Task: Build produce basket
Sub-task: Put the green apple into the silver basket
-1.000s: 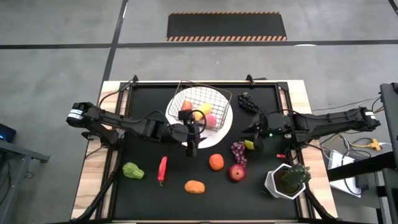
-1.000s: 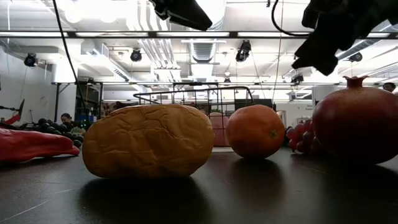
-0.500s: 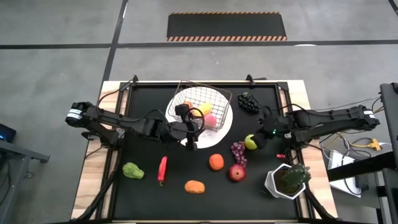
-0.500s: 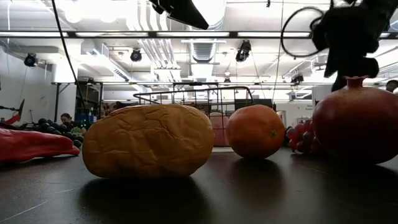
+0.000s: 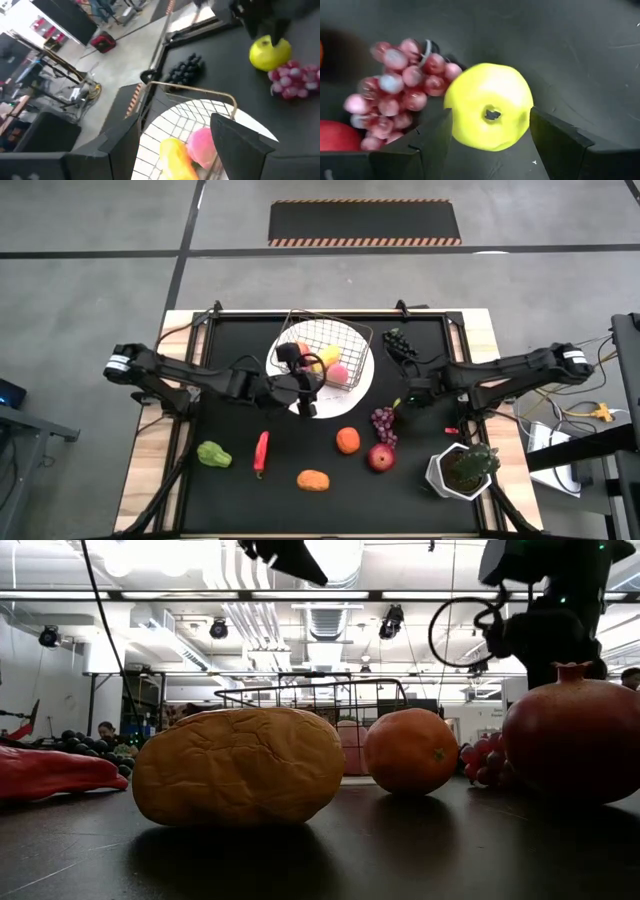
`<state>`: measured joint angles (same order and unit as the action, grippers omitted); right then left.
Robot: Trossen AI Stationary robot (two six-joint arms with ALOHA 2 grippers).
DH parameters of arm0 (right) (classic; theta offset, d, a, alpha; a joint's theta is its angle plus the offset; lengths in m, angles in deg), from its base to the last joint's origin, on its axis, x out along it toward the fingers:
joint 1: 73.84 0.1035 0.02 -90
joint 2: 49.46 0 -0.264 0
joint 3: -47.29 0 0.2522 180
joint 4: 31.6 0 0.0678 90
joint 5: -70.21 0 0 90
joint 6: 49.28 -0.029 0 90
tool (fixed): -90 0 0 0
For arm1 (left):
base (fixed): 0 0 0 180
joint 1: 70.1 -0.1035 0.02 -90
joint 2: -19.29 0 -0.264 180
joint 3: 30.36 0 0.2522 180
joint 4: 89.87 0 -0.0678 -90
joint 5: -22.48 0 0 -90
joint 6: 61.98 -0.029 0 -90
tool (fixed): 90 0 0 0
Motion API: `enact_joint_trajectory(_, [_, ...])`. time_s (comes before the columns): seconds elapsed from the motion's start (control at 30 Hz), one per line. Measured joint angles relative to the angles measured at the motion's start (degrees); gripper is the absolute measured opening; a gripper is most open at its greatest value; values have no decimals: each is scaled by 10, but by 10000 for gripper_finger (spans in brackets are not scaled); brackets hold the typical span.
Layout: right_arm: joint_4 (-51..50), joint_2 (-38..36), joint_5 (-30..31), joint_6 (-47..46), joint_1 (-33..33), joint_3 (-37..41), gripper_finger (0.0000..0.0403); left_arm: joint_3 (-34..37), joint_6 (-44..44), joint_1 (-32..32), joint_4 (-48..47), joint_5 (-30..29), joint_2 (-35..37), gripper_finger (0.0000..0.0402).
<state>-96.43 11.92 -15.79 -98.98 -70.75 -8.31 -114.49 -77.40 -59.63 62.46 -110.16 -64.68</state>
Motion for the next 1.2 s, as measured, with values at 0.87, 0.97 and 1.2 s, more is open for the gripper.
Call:
enact_joint_trajectory(0.87, [18,43,-8,1,-1,1,194,287,-21,0,342,-1,215,221])
enact_joint_trajectory(0.97, [6,37,-10,2,-1,-9,192,309,-31,0,345,-1,242,221])
enact_joint_trajectory(1.2, [-86,13,24,11,-1,-89,187,366,-50,-8,371,-1,304,221])
